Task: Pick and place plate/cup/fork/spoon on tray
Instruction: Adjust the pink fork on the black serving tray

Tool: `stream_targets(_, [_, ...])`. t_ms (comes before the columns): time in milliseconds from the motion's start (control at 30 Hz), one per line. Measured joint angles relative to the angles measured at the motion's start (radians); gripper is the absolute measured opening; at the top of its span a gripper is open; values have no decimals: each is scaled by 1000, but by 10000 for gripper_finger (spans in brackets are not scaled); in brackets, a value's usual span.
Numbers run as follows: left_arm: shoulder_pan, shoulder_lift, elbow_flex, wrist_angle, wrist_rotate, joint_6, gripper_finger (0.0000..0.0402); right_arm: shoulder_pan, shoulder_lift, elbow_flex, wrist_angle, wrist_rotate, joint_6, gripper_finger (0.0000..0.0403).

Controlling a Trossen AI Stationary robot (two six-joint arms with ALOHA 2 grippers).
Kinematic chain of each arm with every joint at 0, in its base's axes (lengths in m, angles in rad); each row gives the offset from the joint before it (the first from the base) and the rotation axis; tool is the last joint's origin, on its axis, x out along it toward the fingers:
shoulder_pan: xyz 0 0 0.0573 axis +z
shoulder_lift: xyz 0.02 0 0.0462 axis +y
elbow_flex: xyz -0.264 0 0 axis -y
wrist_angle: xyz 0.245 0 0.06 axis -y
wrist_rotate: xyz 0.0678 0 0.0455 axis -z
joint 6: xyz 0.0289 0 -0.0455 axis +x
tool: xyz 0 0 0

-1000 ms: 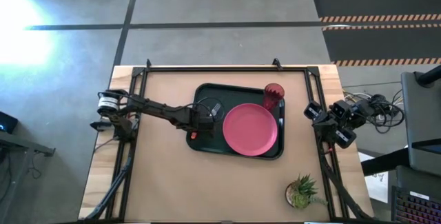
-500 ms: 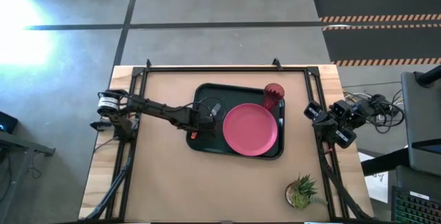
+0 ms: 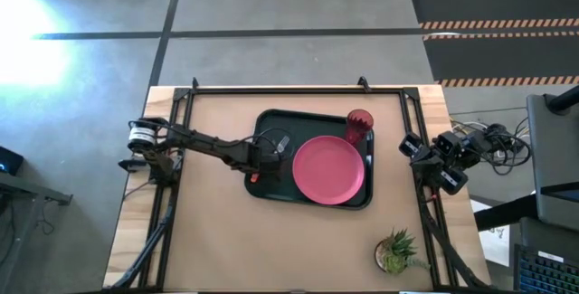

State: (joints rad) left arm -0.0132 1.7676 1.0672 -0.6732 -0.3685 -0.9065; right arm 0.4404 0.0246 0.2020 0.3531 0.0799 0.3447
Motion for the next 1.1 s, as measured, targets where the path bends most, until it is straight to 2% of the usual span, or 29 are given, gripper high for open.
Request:
stream_targets(333, [-10,0,-23,35,58,-54,0,0,0,0,0,0,0,9])
stream_targets(600, [-14,0,-21,173,61,-55,0,0,0,0,0,0,0,9])
stream_targets(1100, [-14,0,-27,182,58,-55,0,0,0,0,0,0,0,9])
